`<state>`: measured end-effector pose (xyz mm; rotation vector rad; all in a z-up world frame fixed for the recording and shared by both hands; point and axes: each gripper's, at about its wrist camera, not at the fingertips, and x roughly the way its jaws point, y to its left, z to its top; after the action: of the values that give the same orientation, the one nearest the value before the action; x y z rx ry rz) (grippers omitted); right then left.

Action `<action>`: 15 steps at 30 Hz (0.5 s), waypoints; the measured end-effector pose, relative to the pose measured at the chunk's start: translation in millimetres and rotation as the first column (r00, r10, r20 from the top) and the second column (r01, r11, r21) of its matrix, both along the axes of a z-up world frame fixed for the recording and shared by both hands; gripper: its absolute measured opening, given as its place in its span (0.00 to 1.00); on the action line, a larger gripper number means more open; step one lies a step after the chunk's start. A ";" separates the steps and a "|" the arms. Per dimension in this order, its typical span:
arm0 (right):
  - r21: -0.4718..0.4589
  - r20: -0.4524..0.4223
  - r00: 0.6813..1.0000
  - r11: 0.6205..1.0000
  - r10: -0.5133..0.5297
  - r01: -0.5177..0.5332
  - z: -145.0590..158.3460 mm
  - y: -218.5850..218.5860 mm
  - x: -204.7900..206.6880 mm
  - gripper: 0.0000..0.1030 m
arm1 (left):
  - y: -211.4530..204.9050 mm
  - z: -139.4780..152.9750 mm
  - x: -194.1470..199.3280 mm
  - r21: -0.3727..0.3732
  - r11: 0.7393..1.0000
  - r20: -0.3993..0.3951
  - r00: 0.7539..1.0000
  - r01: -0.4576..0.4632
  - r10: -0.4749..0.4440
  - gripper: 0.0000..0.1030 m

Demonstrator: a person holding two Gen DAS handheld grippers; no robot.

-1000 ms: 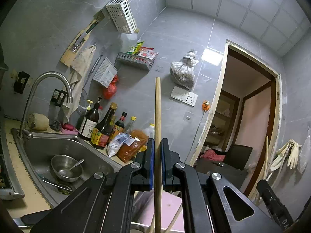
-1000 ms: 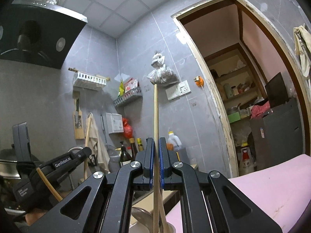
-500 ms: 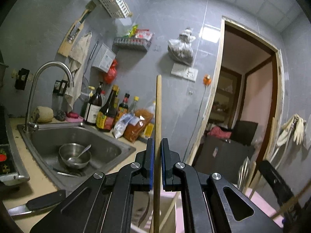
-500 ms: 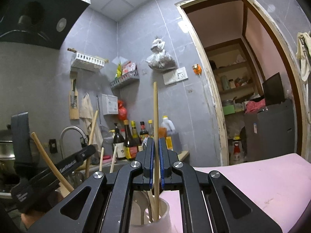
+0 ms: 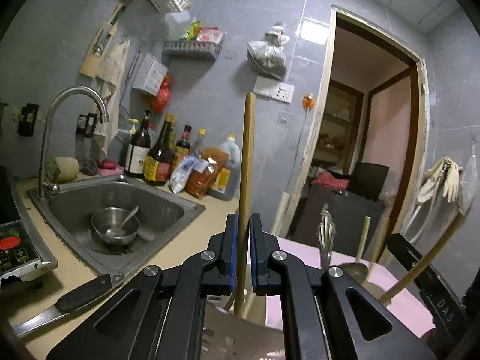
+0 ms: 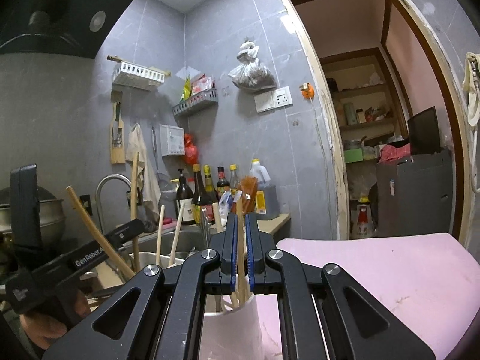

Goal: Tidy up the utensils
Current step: 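Lower the chopsticks into the holder and open both tools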

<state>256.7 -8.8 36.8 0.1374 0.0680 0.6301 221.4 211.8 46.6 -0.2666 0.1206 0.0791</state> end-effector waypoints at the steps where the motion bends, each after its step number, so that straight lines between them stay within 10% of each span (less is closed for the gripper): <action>1: -0.001 -0.002 1.000 1.000 0.000 0.000 0.0 -0.2 -0.6 0.04 | 0.3 0.4 -0.4 -0.003 1.000 -0.009 1.000 0.013 -0.013 0.05; 15: 0.002 -0.040 0.999 1.000 -0.029 0.029 7.5 -29.1 -19.2 0.44 | -20.1 1.4 -35.7 0.028 0.998 -0.059 0.997 0.049 -0.047 0.27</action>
<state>237.5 -37.9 44.3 0.1527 0.1037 0.5982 185.7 191.7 48.0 -0.2319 0.1834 0.0411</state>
